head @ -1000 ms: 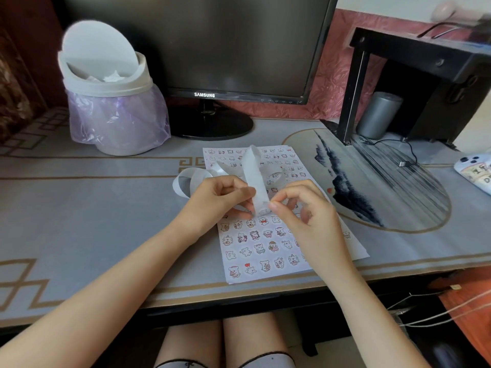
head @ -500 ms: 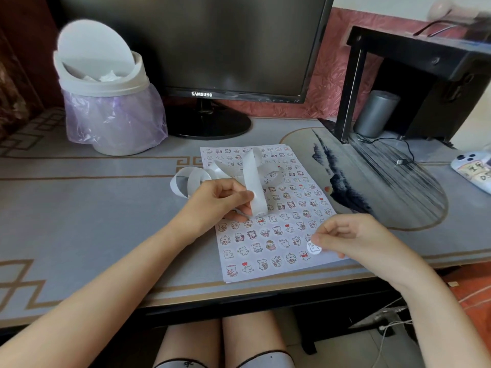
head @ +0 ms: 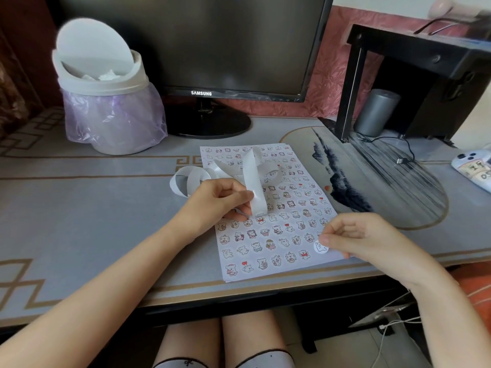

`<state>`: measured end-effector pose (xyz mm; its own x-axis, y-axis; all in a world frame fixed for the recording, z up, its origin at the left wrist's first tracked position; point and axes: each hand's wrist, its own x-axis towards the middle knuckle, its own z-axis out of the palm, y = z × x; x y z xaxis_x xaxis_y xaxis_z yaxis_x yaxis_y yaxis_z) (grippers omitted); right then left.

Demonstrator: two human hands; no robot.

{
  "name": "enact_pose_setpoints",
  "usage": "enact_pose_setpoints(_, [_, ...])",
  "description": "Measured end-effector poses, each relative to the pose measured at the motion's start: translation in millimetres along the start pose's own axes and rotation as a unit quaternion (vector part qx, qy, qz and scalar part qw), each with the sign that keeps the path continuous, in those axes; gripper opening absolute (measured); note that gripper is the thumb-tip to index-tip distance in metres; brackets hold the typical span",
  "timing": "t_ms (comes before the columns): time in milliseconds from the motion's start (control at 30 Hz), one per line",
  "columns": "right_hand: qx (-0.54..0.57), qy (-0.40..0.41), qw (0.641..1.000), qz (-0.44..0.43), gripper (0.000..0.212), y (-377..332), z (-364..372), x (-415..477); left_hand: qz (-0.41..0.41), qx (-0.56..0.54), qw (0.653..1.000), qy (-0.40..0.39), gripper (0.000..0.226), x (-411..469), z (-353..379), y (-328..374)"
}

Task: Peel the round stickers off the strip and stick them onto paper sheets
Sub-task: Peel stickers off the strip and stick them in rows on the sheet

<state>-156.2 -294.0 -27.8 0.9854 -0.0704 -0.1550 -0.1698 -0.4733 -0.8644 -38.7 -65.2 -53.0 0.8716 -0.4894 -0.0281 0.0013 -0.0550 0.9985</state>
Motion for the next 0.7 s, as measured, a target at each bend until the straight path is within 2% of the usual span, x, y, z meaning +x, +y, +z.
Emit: enact_pose_setpoints(700, [-0.040, 0.005, 0.999, -0.013, 0.009, 4.4, 6.1, 4.2, -0.001, 0.006, 1.000, -0.003, 0.016, -0.4, -0.1, 0.0])
